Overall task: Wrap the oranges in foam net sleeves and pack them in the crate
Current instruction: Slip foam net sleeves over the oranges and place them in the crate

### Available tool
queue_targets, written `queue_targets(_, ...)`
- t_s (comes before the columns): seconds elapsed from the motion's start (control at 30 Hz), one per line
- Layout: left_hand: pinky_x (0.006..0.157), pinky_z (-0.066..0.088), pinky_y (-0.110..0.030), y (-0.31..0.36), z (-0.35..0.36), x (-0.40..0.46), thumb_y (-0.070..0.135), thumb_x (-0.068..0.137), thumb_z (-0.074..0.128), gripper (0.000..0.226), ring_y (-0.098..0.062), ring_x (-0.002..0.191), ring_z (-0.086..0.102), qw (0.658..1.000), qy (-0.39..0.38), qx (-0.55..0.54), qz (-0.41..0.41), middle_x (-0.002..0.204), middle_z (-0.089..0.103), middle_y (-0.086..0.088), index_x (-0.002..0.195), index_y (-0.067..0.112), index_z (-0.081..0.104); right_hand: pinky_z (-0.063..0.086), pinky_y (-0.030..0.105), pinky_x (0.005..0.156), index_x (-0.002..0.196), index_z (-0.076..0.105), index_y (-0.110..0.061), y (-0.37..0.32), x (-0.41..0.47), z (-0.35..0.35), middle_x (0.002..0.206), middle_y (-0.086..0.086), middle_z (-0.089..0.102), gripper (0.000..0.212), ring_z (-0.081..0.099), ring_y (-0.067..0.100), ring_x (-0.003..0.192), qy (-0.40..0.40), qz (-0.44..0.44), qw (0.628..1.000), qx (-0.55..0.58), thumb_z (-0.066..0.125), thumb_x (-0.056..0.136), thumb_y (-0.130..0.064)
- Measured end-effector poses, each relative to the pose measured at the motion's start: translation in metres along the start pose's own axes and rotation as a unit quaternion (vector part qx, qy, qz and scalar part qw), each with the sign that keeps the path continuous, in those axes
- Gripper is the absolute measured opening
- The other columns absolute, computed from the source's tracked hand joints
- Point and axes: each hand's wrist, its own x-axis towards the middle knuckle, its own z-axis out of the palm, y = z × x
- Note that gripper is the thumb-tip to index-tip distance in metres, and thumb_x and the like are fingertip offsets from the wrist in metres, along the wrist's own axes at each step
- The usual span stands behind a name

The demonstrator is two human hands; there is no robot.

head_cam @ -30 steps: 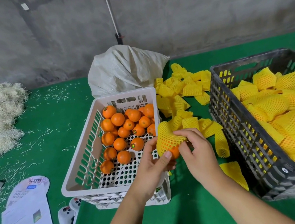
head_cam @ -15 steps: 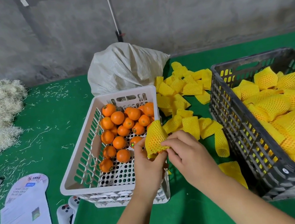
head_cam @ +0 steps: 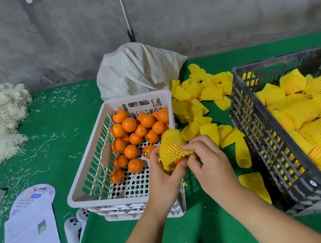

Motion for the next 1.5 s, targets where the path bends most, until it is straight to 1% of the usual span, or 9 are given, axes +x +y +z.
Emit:
queue_targets(0.2,0.078,0.060,-0.026,0.006,-0.001,-0.002,0.035,0.085,0.081,0.057,-0.011,0.096,0.073,1.000,0.006,0.013,-0.012,0.105,0.071,0.018,0.125,0.050,0.044,0.043,0.001,0.076,0.133,0.052,-0.025,-0.002,-0.003,0.007,0.127,-0.014,0.043,0.049,0.049,0.001,0.110,-0.061,0.161,0.982,0.082,0.069,0.090,-0.008)
queue_targets(0.3,0.082,0.059,-0.027,0.008,-0.001,-0.002,0.034,0.083,0.085,0.063,-0.009,0.101,0.071,1.000,0.004,0.016,-0.001,0.107,0.069,0.022,0.127,0.043,0.040,0.039,-0.003,0.076,0.131,0.061,-0.020,0.003,-0.008,0.007,0.122,-0.009,0.060,0.039,0.050,-0.003,0.100,-0.070,0.163,0.982,0.059,0.063,0.095,-0.006)
queue_targets(0.5,0.080,0.059,-0.031,0.002,-0.010,0.003,0.018,0.081,0.081,0.062,-0.019,0.102,0.070,0.999,0.031,0.001,-0.010,0.110,0.070,0.011,0.127,0.047,0.052,0.046,0.010,0.073,0.114,0.064,-0.018,-0.005,-0.031,0.015,0.105,-0.012,0.060,0.021,0.059,0.002,0.088,-0.048,0.144,0.985,0.083,0.067,0.095,-0.009)
queue_targets(0.6,0.085,0.060,-0.047,0.000,-0.009,0.004,0.014,0.079,0.084,0.071,-0.027,0.108,0.068,0.998,0.048,0.028,0.004,0.115,0.068,0.010,0.130,0.044,0.045,0.048,0.009,0.074,0.124,0.055,-0.032,-0.011,-0.021,0.008,0.112,-0.016,0.063,0.033,0.064,0.002,0.097,-0.024,0.262,0.931,0.252,0.064,0.093,-0.030)
queue_targets(0.7,0.083,0.059,-0.030,-0.003,-0.004,0.000,0.013,0.084,0.084,0.072,-0.013,0.110,0.069,0.997,0.028,0.058,0.046,0.120,0.064,0.020,0.127,0.054,0.043,0.052,0.011,0.077,0.147,0.028,-0.043,-0.021,-0.007,0.015,0.127,-0.028,0.048,0.076,0.059,-0.010,0.108,-0.114,0.339,0.869,0.342,0.071,0.085,-0.051)
queue_targets(0.93,0.095,0.054,-0.018,-0.010,-0.001,0.000,0.001,0.090,0.079,0.087,0.000,0.126,0.059,0.991,-0.021,0.118,0.062,0.137,0.048,0.032,0.141,0.055,0.034,0.050,0.010,0.062,0.142,0.018,-0.059,-0.013,-0.009,0.022,0.121,-0.024,0.047,0.083,0.057,-0.002,0.103,-0.154,0.412,0.836,0.327,0.074,0.089,-0.027)
queue_targets(1.13,0.100,0.055,-0.031,-0.009,-0.006,0.001,0.013,0.087,0.075,0.105,-0.017,0.130,0.062,0.986,-0.153,0.072,-0.010,0.153,0.051,0.006,0.161,0.051,0.011,0.051,0.028,0.093,0.139,0.024,-0.069,-0.001,-0.009,0.008,0.143,-0.013,0.046,0.087,0.055,0.008,0.121,-0.158,0.408,0.825,0.359,0.057,0.089,-0.006)
queue_targets(1.37,0.096,0.060,-0.050,0.014,0.006,0.008,0.052,0.092,0.069,0.046,-0.031,0.113,0.072,0.990,-0.109,0.018,-0.084,0.121,0.076,-0.007,0.129,0.025,0.068,0.044,0.015,0.106,0.149,0.024,-0.063,0.002,-0.011,-0.001,0.157,-0.019,0.033,0.097,0.042,0.004,0.139,-0.158,0.313,0.899,0.261,0.039,0.092,0.014)
queue_targets(1.5,0.073,0.059,-0.026,0.012,0.012,0.012,0.062,0.083,0.072,0.047,-0.013,0.096,0.075,0.989,-0.119,0.079,-0.045,0.108,0.078,0.005,0.118,0.030,0.071,0.053,0.030,0.103,0.138,0.056,-0.051,0.009,-0.018,-0.009,0.138,-0.022,0.057,0.083,0.059,0.001,0.122,-0.003,0.352,0.900,0.258,0.040,0.091,0.015)
